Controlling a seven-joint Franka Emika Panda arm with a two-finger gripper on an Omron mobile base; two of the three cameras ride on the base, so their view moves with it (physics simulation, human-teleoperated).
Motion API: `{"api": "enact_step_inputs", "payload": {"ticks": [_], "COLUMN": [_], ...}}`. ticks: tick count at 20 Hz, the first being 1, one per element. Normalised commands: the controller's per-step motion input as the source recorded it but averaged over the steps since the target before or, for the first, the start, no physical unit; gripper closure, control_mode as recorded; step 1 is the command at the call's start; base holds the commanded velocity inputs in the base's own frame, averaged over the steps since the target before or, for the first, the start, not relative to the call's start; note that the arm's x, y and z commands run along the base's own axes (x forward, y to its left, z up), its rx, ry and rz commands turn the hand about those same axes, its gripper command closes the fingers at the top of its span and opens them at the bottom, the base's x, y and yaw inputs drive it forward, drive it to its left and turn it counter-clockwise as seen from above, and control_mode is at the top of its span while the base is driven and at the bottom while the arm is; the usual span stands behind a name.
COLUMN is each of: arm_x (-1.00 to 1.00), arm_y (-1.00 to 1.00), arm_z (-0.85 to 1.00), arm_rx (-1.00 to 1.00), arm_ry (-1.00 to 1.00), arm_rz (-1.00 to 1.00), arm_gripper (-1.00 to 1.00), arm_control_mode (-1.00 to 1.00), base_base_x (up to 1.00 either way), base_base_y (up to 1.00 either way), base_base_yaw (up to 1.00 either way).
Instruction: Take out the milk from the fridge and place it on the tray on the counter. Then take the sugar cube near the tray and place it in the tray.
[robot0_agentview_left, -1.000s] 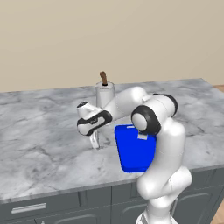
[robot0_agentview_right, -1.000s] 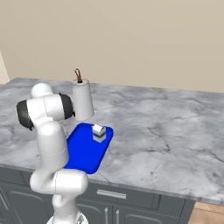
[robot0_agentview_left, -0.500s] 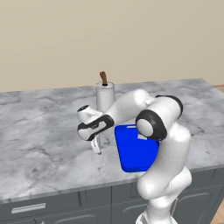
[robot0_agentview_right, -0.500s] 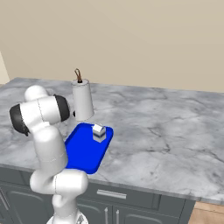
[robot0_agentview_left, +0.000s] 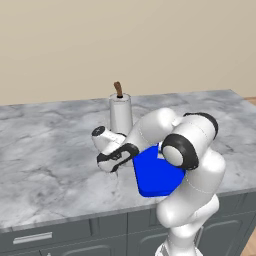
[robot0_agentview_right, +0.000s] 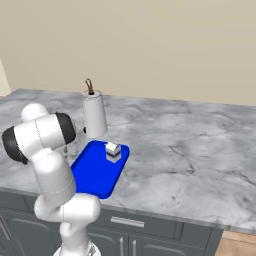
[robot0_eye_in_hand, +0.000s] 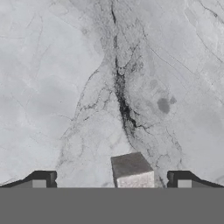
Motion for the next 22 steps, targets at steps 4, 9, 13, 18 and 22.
{"api": "enact_step_inputs", "payload": {"ticks": [4, 9, 13, 18, 22], "arm_x": [-0.01, 0.17, 0.31, 0.23, -0.01], "arm_y": [-0.07, 0.0, 0.01, 0.0, 0.05], "arm_z": [-0.04, -0.01, 0.0, -0.09, -0.36], "arm_rx": [0.0, 0.0, 0.0, 0.0, 0.0], "arm_ry": [-0.02, 0.0, 0.0, 0.03, 0.07], "arm_rz": [0.0, 0.0, 0.0, 0.0, 0.0], "arm_gripper": [-1.0, -1.0, -1.0, -1.0, 1.0], "arm_control_mode": [-1.0, -1.0, -1.0, -1.0, -1.0], "base_base_x": [0.0, 0.0, 0.0, 0.0, 0.0], "base_base_y": [0.0, 0.0, 0.0, 0.0, 0.0], "base_base_yaw": [0.0, 0.0, 0.0, 0.0, 0.0]}}
